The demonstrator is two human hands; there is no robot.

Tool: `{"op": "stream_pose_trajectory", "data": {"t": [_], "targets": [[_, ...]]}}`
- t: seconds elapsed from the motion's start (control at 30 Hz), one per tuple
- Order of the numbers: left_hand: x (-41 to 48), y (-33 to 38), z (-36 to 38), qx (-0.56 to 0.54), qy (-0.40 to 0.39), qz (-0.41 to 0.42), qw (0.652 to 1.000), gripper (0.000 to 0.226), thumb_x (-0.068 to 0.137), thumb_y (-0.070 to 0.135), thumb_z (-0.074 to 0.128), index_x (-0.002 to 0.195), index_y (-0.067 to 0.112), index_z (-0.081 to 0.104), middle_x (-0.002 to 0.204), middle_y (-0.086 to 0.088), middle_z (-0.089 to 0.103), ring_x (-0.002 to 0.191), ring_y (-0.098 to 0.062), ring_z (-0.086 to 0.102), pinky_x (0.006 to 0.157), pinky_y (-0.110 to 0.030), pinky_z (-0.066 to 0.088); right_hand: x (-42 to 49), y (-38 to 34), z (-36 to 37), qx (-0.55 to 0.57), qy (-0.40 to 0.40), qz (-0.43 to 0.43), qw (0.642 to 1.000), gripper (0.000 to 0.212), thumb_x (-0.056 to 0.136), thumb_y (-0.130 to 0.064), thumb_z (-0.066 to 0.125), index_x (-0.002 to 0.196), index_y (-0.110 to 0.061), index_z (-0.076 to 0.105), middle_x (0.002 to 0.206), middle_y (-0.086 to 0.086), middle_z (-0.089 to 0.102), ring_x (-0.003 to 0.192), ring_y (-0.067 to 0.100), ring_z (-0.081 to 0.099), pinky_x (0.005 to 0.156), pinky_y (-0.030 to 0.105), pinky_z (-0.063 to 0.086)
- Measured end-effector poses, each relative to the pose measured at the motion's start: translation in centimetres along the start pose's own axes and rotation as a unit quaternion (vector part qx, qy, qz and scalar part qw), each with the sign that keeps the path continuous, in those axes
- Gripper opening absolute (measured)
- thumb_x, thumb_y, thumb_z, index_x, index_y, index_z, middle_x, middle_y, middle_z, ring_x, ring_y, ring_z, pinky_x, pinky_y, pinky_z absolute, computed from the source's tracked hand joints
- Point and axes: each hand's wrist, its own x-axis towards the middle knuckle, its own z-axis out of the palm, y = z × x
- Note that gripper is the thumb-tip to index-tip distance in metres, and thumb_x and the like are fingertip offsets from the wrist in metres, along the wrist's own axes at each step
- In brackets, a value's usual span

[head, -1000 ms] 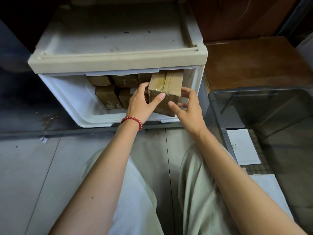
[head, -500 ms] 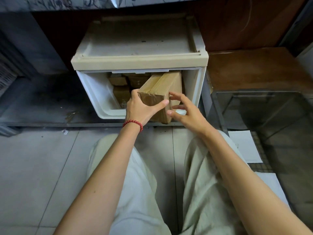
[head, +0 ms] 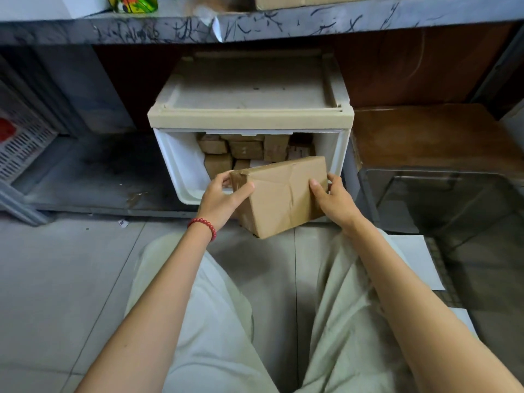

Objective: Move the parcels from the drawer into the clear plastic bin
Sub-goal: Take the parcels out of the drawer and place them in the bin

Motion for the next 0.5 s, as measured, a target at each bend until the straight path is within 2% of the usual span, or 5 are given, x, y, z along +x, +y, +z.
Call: {"op": "stream_pose_trajectory", "data": {"t": [0.07,0.13,0.2,0.37,0.5], "targets": [[0.0,-0.2,-0.5,-0.041,0.002,-0.017,0.999,0.093,0.058,0.065,0.063,0.137,0.022,0.042,0.134,-0.001,0.048,0.121,-0.02,0.049,0.093,-0.037,0.047,0.1,-0.2,0.0,0.02,-0.017,0.002,1.0,0.061,0.097,-0.05,0.044,0.146,-0.019,0.025,0.138,0.004,0.047,0.111,0.018,0.053,0.086,0.026,0.046],[0.2,-0.7,-0.9,-0.085,0.021,-0.041,0.995,0.072,0.078,0.052,0.066,0.138,0.025,0.036,0.131,0.0,0.05,0.12,-0.024,0.051,0.079,-0.034,0.052,0.0,-0.5,0.0,0.051,-0.044,0.002,0.998,0.063,0.096,-0.052,0.045,0.145,-0.02,0.024,0.133,0.001,0.047,0.098,0.006,0.055,0.064,0.016,0.048],[0.4,-1.0,-1.3,-0.127,0.032,-0.073,0.989,0.055,0.087,0.045,0.06,0.133,0.031,0.032,0.123,-0.001,0.052,0.114,-0.03,0.055,0.071,-0.042,0.058,-0.3,-0.8,-0.1,0.082,-0.075,-0.004,0.994,0.07,0.091,-0.056,0.05,0.146,-0.024,0.02,0.129,-0.005,0.046,0.096,0.002,0.054,0.057,0.012,0.047],[0.5,-1.2,-2.3,-0.159,0.024,-0.118,0.98,0.049,0.082,0.062,0.057,0.119,0.033,0.045,0.118,0.005,0.052,0.107,-0.031,0.06,0.068,-0.05,0.059,-0.6,-0.8,-0.2,0.145,-0.118,-0.002,0.982,0.091,0.064,-0.057,0.072,0.138,-0.026,0.029,0.133,-0.006,0.045,0.117,0.013,0.053,0.083,0.031,0.053],[0.6,-1.7,-2.7,-0.149,0.022,-0.112,0.982,0.056,0.08,0.063,0.058,0.127,0.034,0.048,0.13,0.003,0.051,0.114,-0.03,0.057,0.077,-0.055,0.056,-0.6,-0.5,-0.1,0.138,-0.129,-0.009,0.982,0.095,0.056,-0.051,0.081,0.136,-0.026,0.037,0.131,-0.008,0.045,0.119,0.013,0.053,0.087,0.032,0.053]]}}
